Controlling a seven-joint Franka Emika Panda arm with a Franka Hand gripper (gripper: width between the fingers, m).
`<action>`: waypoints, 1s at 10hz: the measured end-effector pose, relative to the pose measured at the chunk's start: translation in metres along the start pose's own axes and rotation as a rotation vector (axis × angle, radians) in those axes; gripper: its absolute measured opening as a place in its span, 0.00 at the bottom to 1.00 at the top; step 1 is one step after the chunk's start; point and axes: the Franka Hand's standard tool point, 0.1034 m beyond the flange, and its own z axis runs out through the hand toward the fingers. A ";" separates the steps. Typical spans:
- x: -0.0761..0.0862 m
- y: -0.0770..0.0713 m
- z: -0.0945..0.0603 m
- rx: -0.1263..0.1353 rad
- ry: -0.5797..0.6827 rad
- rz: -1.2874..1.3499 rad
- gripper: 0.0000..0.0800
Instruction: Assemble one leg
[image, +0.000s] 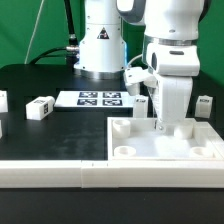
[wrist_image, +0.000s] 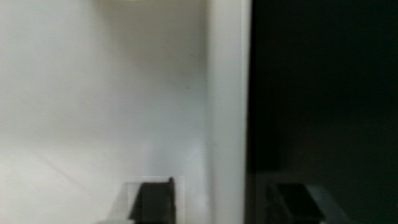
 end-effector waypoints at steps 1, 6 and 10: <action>0.000 0.000 0.000 0.000 0.000 0.000 0.34; -0.001 0.000 0.000 0.001 0.000 0.001 0.81; -0.003 -0.008 -0.019 -0.015 -0.004 0.031 0.81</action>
Offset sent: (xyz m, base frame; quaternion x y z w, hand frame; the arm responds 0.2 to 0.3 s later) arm 0.0000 0.0000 0.0000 0.0000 0.0000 0.0000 1.0000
